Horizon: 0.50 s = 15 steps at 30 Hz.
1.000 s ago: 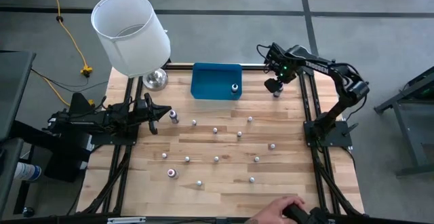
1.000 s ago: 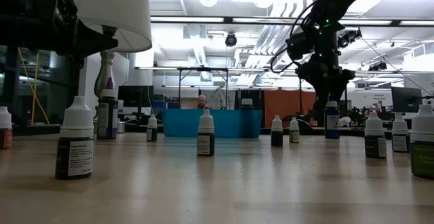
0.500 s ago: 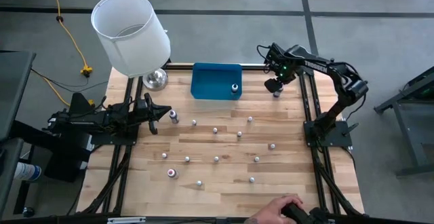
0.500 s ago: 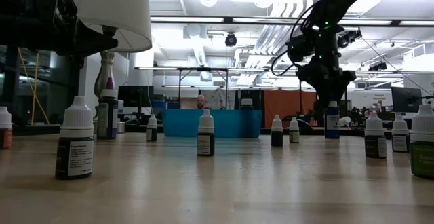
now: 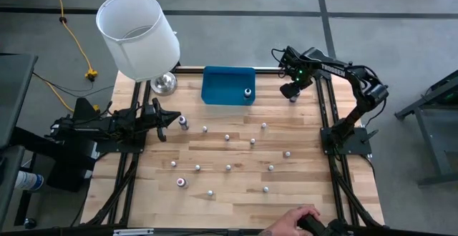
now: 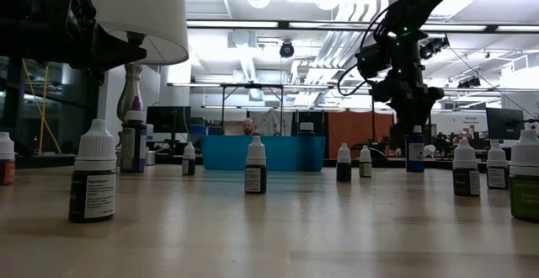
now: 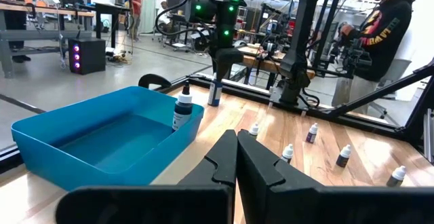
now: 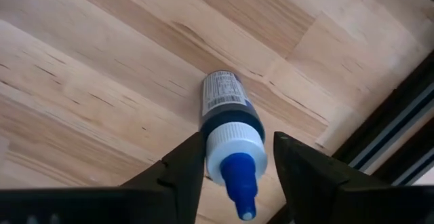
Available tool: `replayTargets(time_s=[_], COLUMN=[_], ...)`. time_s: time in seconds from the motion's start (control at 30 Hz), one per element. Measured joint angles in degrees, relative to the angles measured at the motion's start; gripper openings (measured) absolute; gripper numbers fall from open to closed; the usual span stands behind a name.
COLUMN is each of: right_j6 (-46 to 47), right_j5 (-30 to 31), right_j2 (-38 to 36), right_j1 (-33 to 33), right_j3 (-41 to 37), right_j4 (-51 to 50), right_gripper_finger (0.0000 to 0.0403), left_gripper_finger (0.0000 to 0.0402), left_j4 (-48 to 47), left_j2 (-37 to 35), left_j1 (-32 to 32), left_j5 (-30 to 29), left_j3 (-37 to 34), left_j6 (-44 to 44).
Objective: Pick & Place food coloring
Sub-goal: Put the large blue food coloring bottle into the blue bin
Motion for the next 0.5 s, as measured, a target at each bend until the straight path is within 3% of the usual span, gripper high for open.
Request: replayTargets(time_s=[0.23,0.5], right_j6=[0.03,0.16], right_j5=[-0.04,-0.28], right_j2=[-0.04,-0.58], right_j1=[0.04,1.01], right_j3=[0.00,-0.01], right_j4=[-0.17,-1.15], right_gripper_finger=[0.0114,0.0116], left_gripper_finger=[0.0000,0.0000], left_j4=[0.00,0.01], left_j2=[0.01,0.00], left_j1=[-0.01,-0.01], left_j5=[0.00,0.02], left_j3=[0.00,0.02], left_j6=[0.00,0.00])
